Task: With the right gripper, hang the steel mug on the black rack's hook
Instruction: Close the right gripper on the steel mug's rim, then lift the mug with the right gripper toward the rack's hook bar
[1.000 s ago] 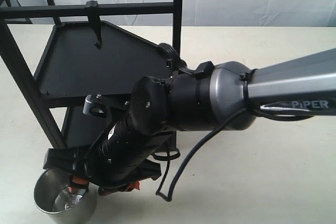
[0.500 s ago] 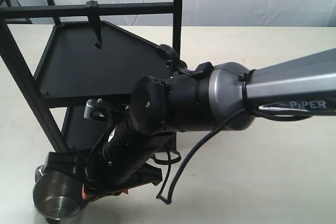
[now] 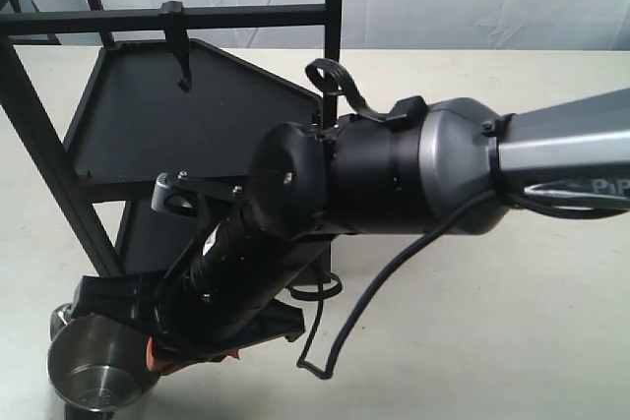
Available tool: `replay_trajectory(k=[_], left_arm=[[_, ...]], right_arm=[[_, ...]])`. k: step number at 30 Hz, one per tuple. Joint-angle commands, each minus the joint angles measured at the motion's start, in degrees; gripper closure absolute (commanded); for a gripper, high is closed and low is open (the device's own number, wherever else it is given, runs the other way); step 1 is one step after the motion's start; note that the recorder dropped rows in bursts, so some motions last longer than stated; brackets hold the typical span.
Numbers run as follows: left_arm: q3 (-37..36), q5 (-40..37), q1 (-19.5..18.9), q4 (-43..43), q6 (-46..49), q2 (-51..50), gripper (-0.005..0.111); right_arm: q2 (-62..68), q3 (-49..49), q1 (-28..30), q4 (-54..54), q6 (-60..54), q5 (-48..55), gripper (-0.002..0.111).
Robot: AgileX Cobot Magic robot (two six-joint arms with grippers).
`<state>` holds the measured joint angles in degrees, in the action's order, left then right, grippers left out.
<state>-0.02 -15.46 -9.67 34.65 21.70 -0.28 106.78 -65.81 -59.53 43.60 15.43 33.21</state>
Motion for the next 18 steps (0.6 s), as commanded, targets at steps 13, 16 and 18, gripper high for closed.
replay_trajectory(k=[13,16,18], left_arm=[[0.0,0.5,0.0,0.6,-0.1,0.3,0.105],[0.0,0.5,0.0,0.6,-0.1,0.3,0.105],[0.0,0.5,0.0,0.6,-0.1,0.3,0.105]], right_arm=[[-13.2,-0.1,0.1,0.1,-5.2,8.4,0.109],[-16.3,-0.1,0.1,0.1,-5.4,12.6,0.109],[-18.5,-0.1,0.1,0.1,-5.4,13.9,0.109]])
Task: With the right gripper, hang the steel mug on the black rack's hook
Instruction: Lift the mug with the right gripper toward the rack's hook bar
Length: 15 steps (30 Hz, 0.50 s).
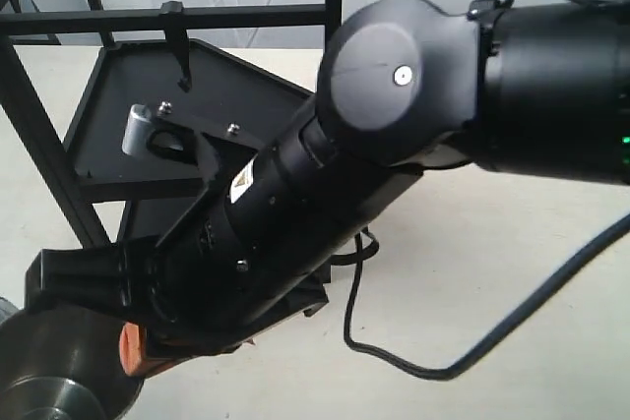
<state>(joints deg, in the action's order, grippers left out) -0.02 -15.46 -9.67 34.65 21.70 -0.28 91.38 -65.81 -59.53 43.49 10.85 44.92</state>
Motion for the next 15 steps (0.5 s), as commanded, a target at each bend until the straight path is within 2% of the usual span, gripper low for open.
replay_trajectory(k=[1,15], left_arm=[[0.0,0.5,0.0,0.6,-0.1,0.3,0.105],[0.0,0.5,0.0,0.6,-0.1,0.3,0.105]], right_arm=[[-4.7,-0.1,0.1,0.3,-0.6,0.5,0.109],[-18.9,13.7,0.1,3.3,5.6,-17.9,0.109]])
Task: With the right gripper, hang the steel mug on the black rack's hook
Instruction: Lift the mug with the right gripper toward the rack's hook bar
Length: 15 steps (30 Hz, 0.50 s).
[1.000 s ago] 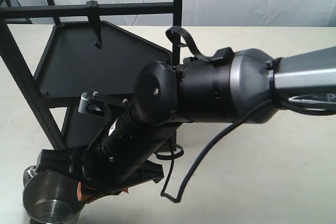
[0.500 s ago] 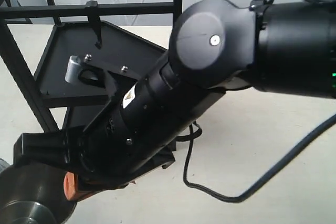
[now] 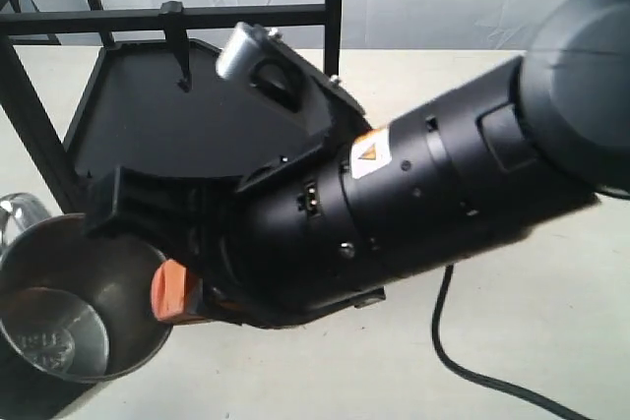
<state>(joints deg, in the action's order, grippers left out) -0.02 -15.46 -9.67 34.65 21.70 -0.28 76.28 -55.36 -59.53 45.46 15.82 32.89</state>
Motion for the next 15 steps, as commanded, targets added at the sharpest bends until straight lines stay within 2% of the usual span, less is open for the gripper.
replay_trajectory(k=[1,15], left_arm=[[0.0,0.5,0.0,0.6,-0.1,0.3,0.105],[0.0,0.5,0.0,0.6,-0.1,0.3,0.105]], right_arm=[[-4.6,4.1,0.1,1.7,0.6,-7.3,0.109],[-8.6,9.6,0.2,6.1,0.8,-16.8,0.109]])
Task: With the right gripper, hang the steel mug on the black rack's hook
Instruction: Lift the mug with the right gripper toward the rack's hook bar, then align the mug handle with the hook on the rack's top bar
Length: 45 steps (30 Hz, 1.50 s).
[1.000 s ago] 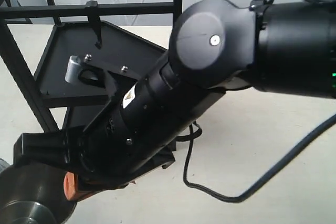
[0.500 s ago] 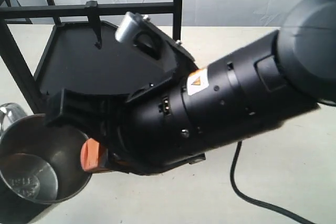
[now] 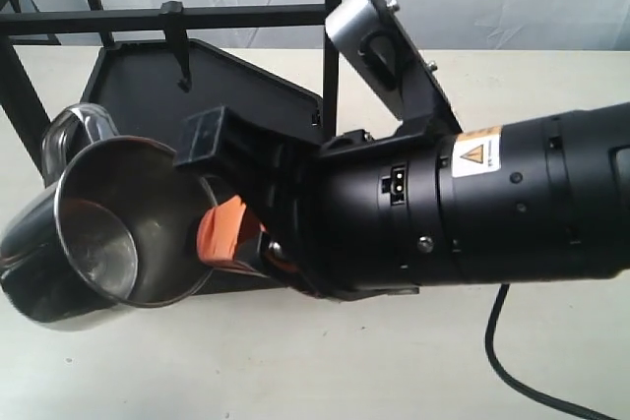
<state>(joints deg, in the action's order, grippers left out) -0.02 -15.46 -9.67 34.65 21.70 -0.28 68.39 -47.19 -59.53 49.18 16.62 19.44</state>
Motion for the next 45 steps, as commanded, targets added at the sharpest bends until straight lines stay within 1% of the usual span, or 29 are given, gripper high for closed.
replay_trajectory(k=[1,10,20,29,32,35,45], left_arm=[[0.0,0.5,0.0,0.6,-0.1,0.3,0.105],[0.0,0.5,0.0,0.6,-0.1,0.3,0.105],[0.0,0.5,0.0,0.7,-0.1,0.3,0.105],[0.0,0.5,0.0,0.7,-0.1,0.3,0.105],[0.0,0.5,0.0,0.7,-0.1,0.3,0.105],[0.0,0.5,0.0,0.7,-0.1,0.3,0.105],[0.0,0.5,0.0,0.7,-0.1,0.3,0.105]], right_arm=[[-0.7,1.9,0.2,3.1,0.0,-4.0,0.109],[-1.0,4.0,0.2,6.4,0.0,-8.5,0.109],[-3.1,4.0,0.2,5.9,-0.1,-14.0,0.109],[-2.9,4.6,0.2,5.4,0.0,-13.7,0.109],[-2.9,7.6,0.2,9.1,2.5,-14.8,0.109],[-2.9,9.8,0.2,10.7,2.5,-16.5,0.109],[-3.1,9.8,0.1,10.9,2.3,-16.6,0.109]])
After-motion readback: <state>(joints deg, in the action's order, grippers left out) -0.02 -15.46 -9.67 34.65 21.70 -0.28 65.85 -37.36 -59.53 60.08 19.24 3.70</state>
